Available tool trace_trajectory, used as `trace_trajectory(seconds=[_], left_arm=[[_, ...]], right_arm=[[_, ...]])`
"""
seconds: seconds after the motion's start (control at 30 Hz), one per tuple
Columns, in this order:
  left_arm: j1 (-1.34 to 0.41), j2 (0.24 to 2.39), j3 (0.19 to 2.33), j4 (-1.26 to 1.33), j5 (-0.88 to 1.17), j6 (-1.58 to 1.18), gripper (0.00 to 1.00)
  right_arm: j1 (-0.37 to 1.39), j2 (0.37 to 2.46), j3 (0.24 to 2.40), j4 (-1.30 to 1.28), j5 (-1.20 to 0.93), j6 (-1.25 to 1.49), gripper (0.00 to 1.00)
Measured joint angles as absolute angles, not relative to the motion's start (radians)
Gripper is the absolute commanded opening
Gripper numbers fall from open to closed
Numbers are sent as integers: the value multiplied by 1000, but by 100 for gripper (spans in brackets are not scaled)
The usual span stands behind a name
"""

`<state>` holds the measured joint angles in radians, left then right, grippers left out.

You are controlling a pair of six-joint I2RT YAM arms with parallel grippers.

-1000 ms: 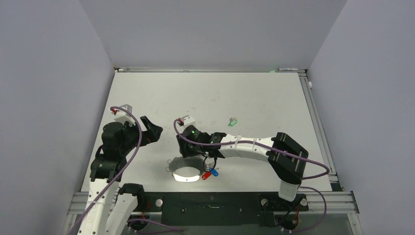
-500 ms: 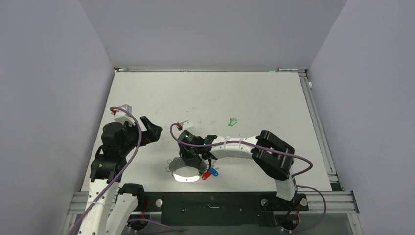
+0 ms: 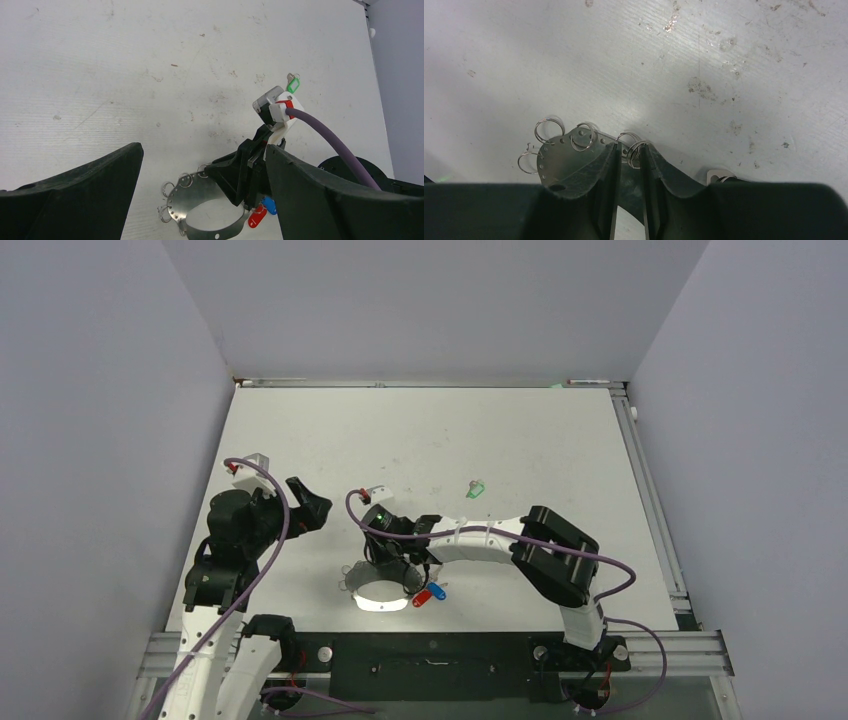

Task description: Put the keys on the keyring

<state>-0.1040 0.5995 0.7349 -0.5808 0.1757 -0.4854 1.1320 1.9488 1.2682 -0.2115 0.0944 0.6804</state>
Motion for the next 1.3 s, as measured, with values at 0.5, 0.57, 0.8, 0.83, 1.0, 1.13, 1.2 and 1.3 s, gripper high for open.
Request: trace_trajectory(seconds=[0.5, 0.57, 0.8, 0.83, 1.0, 1.13, 1.2, 1.3], left_arm=[[-104, 599, 735, -581, 176, -485, 90], [-104, 599, 735, -581, 175, -486, 90], [-104, 603, 735, -581, 176, -486, 90], [-104, 604, 735, -581, 176, -486, 90], [-104, 606, 735, -581, 176, -486, 90], [-104, 607, 735, -581, 176, -485, 90], [-104, 608, 735, -581, 176, -485, 90], [-104, 609, 735, -581, 176, -485, 90]], right_arm=[[1132, 1979, 1275, -211, 89, 694, 5], [1132, 1979, 1275, -212, 89, 694, 5], [1132, 1979, 1278, -217, 90, 692, 5], [1132, 1979, 1279, -219, 90, 691, 5], [1132, 1969, 1279, -233, 90, 683, 10], [1132, 1955, 1279, -236, 90, 671, 16], [1132, 1953, 1279, -234, 89, 666, 17], [1132, 1953, 1279, -232, 86, 664, 18]])
